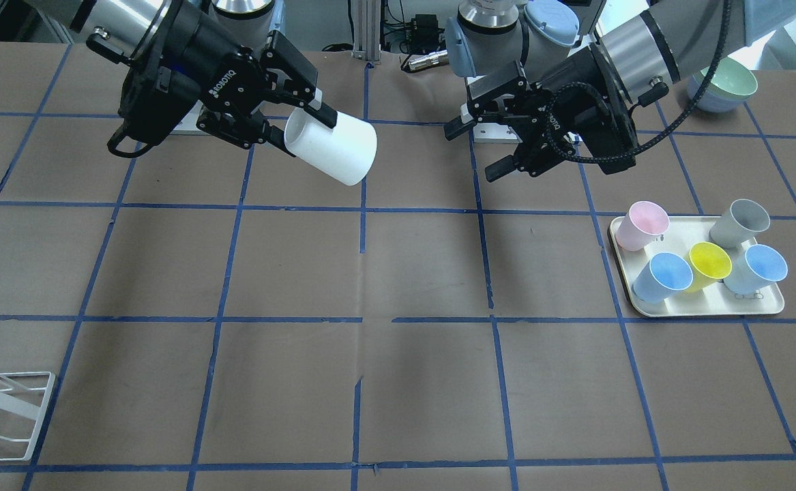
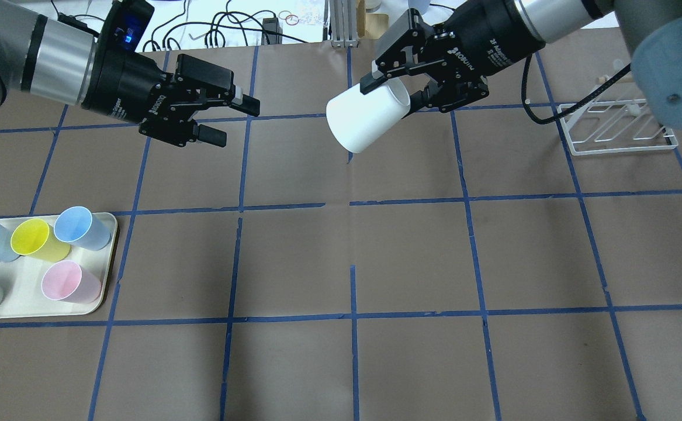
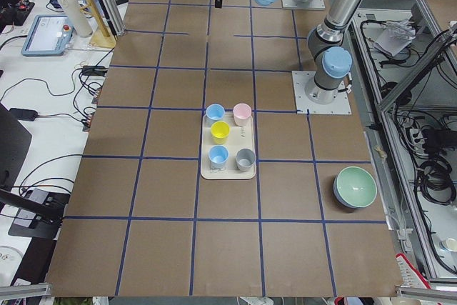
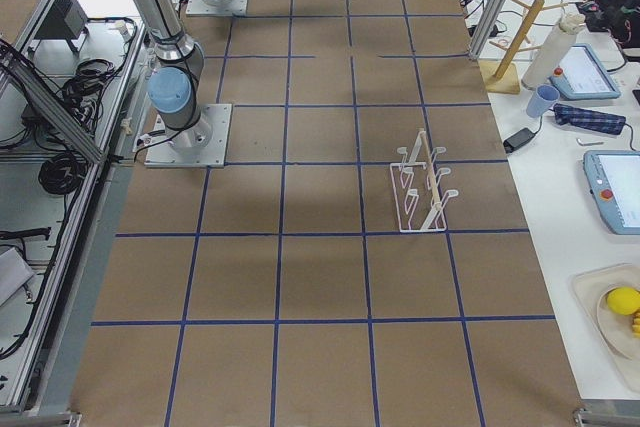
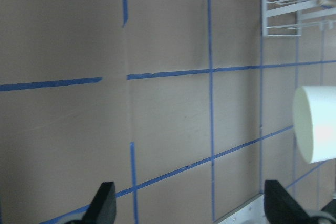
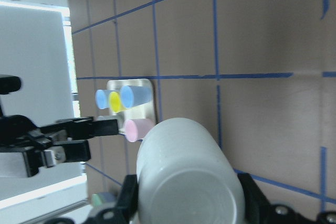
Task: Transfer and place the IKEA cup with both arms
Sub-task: 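Carry the white cup toward the left gripper while the left arm reaches toward it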
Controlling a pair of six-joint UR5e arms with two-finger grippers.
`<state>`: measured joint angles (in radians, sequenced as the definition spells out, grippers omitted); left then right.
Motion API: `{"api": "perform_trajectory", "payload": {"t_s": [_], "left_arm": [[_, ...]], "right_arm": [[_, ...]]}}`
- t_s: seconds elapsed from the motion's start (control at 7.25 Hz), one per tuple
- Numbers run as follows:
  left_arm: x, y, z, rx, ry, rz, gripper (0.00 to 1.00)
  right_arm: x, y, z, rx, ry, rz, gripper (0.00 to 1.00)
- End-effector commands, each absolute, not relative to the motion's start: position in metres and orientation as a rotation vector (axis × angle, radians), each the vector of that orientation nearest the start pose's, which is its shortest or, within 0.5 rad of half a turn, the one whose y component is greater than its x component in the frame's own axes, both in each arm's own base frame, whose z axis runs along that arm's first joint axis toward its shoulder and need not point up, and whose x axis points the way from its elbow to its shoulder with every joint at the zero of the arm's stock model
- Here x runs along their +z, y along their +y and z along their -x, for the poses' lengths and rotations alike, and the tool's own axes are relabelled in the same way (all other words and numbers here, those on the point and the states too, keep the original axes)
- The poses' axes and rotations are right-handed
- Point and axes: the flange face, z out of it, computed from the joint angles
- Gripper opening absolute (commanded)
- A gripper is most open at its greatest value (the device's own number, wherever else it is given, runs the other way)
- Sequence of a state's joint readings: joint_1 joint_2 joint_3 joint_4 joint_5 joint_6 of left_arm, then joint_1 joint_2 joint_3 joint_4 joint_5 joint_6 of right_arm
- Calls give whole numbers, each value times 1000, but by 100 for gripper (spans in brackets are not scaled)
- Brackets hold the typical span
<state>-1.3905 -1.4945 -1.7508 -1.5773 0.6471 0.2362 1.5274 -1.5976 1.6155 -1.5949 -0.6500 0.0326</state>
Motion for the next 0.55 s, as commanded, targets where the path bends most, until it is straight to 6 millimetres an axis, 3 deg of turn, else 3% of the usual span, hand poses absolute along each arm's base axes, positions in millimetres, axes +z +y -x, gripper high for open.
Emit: {"api": "perform_trajectory", "payload": {"t_s": [0.0, 0.41], "left_arm": [[486, -478, 145, 141, -1933, -33, 100], [516, -472, 154, 188, -1749, -40, 100]], "right_arm": [[517, -501, -159, 65, 1885, -259, 0], [471, -496, -160, 116, 1586, -341, 0]]}}
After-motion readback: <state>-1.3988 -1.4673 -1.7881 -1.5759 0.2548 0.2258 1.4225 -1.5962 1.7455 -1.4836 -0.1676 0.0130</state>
